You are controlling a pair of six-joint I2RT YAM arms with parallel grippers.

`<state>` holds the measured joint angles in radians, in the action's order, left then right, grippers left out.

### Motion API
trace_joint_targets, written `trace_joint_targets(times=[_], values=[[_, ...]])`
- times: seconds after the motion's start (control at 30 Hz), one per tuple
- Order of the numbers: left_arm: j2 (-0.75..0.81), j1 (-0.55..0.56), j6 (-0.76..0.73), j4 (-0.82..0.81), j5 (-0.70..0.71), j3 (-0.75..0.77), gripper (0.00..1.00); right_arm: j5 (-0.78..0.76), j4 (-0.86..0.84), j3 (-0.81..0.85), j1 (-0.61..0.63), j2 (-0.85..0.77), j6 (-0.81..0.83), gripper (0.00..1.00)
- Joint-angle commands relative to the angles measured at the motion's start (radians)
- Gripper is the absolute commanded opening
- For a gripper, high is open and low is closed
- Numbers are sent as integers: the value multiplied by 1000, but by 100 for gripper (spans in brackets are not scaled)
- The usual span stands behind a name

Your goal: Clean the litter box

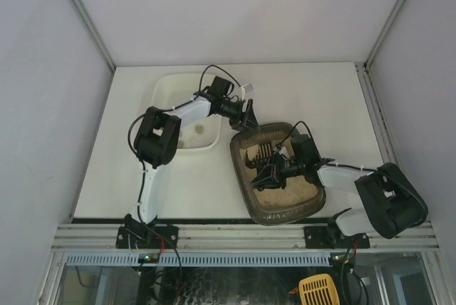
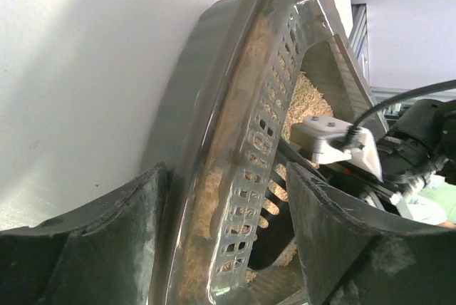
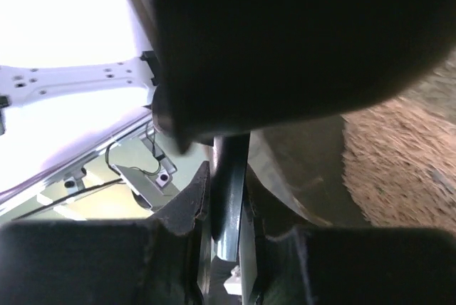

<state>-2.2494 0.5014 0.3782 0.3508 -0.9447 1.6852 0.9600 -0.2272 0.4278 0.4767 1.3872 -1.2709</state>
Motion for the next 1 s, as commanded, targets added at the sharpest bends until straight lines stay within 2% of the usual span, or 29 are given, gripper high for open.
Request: trace_joint_targets(times=[0.0,0.1,0.2,0.33,0.37,0.43,0.5,0.73,0.97], values=[[27,13,-48,84,-74,27,69,1,304,-10,5,-1,167,0],[26,13,-57,92,-75,25,66,32,401,0,3,2,196,0],[28,14,-64,95,-71,20,64,4,548,45,-1,-34,271,0],[32,13,-76,96,-62,10,61,-34,658,87,-27,-105,299,0],[33,13,-77,96,-62,7,62,-53,681,96,-31,-121,303,0],[36,13,-77,95,-59,4,71,-99,708,104,-35,-151,290,0],[38,14,-56,77,-57,-7,75,-128,708,105,-33,-174,251,0],[67,23,8,8,-54,-52,70,-192,574,104,7,-215,16,0],[73,26,21,-15,-50,-90,66,-226,410,105,53,-129,-95,0]])
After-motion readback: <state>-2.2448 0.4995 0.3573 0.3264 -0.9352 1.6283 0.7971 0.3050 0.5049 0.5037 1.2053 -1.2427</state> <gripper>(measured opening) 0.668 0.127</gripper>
